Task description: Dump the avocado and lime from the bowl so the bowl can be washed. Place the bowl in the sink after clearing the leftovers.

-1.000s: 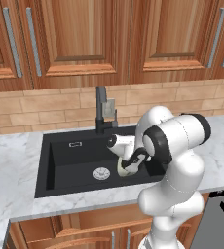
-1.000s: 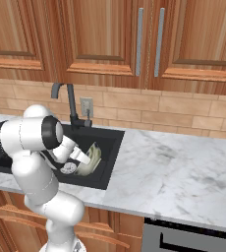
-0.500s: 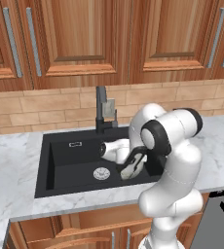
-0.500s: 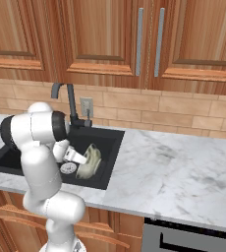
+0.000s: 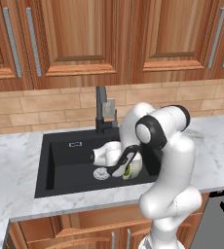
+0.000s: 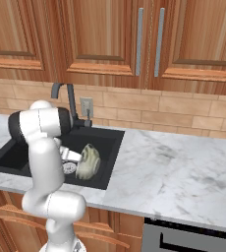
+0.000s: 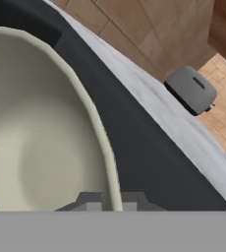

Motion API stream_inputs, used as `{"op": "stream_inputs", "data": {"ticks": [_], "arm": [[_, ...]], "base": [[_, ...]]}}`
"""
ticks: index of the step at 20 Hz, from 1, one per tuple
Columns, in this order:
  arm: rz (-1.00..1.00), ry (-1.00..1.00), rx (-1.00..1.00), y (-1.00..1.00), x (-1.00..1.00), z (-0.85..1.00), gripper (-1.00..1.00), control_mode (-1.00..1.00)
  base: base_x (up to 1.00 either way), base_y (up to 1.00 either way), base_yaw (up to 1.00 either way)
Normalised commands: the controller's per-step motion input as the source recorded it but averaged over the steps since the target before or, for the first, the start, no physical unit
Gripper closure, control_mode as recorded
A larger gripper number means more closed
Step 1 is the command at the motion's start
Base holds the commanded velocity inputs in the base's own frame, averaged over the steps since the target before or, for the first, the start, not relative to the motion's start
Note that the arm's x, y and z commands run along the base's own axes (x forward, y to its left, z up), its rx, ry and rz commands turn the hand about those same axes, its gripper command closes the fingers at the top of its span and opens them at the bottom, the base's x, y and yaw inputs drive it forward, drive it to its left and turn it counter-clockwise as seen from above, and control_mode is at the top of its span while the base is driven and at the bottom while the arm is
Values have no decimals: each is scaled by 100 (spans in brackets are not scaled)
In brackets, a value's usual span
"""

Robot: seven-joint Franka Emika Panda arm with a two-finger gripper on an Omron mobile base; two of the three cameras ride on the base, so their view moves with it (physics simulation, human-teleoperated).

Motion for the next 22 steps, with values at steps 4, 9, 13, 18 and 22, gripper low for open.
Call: {"op": "stream_inputs", "data": {"ticks": [4, 9, 13, 18, 22], "arm": [[0, 0, -23, 12, 4, 0, 100, -100], [0, 0, -22, 0, 5, 0, 100, -100], [0, 1, -1, -1, 4, 0, 100, -100], [0, 0, -8, -21, 11, 3, 100, -100], [0, -7, -2, -4, 0, 19, 100, -100]], "base": [[0, 0, 0], [0, 0, 0], [0, 0, 0], [0, 0, 0], [0, 0, 0]]}}
